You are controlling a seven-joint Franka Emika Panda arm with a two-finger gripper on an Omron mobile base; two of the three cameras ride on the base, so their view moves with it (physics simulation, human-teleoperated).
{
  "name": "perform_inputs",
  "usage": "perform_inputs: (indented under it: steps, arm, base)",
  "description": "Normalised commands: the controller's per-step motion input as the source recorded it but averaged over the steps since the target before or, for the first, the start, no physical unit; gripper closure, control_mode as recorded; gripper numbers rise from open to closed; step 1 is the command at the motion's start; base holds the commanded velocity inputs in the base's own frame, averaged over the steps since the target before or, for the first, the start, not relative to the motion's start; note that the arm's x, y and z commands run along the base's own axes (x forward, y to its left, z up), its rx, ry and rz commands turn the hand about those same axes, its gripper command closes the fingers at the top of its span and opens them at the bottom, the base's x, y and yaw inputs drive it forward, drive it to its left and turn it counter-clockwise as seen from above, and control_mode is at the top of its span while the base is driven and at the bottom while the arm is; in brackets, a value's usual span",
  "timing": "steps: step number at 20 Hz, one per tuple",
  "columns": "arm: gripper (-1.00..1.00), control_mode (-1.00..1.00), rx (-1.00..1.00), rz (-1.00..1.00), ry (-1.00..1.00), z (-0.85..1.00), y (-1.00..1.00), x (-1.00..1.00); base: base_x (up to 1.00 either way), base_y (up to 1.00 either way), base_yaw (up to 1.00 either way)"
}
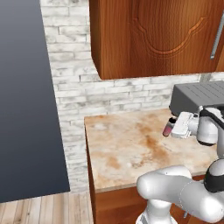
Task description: Move the drinks to the dining counter.
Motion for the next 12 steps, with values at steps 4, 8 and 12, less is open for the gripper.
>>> perform_inputs:
  steps: [4,8,12]
  arm:
    - [1.0,-1.0,-0.03,0.17,-0.12,0.74,0.0,-0.88]
    - [1.0,-1.0,-0.08,0.2,-0.08,0.5,0.05,-0.98]
    - [1.0,-1.0,-0.09,0.15,-0.05,0.02,0.26,-0.83]
  base:
    - [0.0,0.0,0.0]
    - [0.0,0.0,0.0]
    - [0.0,0.0,0.0]
